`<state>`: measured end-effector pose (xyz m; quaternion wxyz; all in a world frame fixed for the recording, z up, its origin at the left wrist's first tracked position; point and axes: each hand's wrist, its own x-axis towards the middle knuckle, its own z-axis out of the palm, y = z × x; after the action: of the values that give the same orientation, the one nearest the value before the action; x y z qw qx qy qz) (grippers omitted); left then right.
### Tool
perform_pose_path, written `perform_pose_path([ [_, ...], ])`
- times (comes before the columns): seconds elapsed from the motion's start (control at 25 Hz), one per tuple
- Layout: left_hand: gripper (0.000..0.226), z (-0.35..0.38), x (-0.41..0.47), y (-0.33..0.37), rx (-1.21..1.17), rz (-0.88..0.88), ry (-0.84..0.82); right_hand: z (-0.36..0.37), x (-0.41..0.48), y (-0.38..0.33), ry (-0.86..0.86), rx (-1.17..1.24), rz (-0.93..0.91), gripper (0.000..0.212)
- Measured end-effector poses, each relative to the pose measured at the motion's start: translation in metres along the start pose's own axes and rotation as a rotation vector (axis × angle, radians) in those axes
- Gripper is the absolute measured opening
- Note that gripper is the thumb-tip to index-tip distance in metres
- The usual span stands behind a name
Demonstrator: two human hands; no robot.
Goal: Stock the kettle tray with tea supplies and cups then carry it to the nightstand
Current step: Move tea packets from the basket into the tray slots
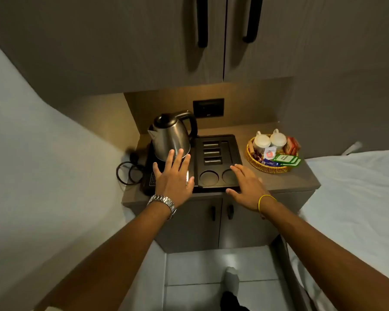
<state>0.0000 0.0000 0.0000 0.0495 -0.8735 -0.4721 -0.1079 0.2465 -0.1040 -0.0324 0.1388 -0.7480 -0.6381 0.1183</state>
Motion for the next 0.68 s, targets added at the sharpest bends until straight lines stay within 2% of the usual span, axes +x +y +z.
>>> perform_pose_path([
  [0.04, 0.076, 0.01, 0.006, -0.003, -0.006, -0.028, -0.088, 0.011, 0.007, 0.003, -0.053, -0.013, 0.037, 0.087],
  [0.16, 0.083, 0.053, 0.019, -0.019, 0.013, -0.067, -0.208, 0.04, 0.021, 0.017, -0.084, -0.05, 0.122, 0.084],
  [0.4, 0.097, 0.105, 0.032, -0.033, -0.006, -0.046, -0.448, 0.042, 0.047, 0.048, 0.006, -0.01, 0.123, 0.064],
  [0.52, 0.1, 0.112, 0.028, -0.033, -0.015, -0.059, -0.434, 0.015, 0.078, 0.079, 0.161, 0.059, 0.17, 0.044],
  [0.68, 0.097, 0.117, 0.026, -0.033, -0.005, -0.049, -0.388, -0.025, 0.111, 0.128, 0.269, 0.009, 0.389, 0.03],
])
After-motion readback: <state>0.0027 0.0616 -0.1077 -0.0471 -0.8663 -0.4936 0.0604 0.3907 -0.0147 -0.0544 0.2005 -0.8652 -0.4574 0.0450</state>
